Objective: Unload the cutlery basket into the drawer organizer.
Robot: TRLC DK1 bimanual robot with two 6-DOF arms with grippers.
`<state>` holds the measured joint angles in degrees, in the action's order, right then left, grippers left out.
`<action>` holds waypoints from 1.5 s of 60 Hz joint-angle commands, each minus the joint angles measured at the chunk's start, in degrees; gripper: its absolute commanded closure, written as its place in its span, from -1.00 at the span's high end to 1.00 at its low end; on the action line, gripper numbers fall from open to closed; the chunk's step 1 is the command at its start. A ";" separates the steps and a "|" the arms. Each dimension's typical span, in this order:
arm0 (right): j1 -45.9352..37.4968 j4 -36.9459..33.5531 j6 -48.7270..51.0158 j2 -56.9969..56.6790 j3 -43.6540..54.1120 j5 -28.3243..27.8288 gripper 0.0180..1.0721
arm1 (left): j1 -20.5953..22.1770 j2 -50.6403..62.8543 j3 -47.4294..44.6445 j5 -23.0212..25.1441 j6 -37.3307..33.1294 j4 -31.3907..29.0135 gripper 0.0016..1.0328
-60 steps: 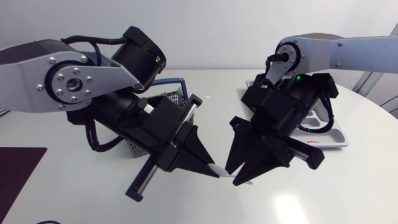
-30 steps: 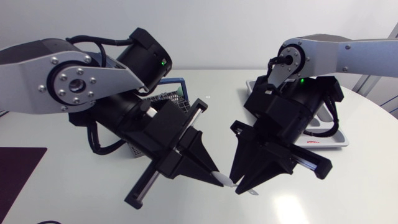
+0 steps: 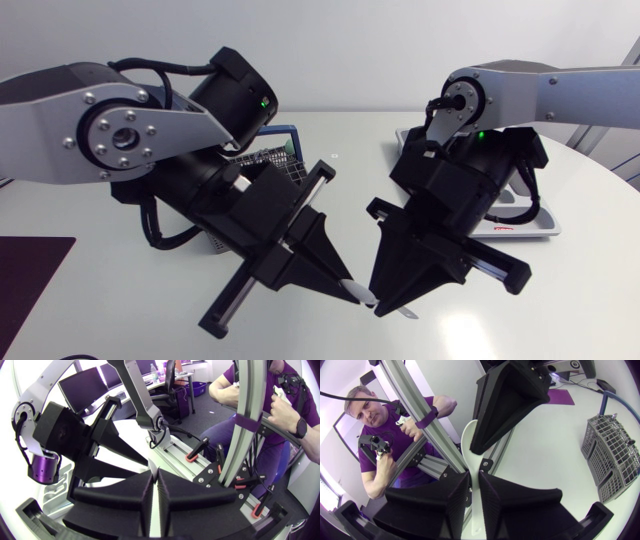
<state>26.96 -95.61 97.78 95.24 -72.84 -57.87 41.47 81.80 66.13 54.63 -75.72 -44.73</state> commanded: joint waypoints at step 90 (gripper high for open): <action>3.80 -4.58 -0.75 0.65 2.79 0.83 -0.54 | 3.70 -0.24 -1.88 0.39 -12.43 -7.92 -0.94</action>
<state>29.95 -96.03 96.47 96.01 -70.76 -56.80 44.49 81.65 65.58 54.98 -85.58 -51.68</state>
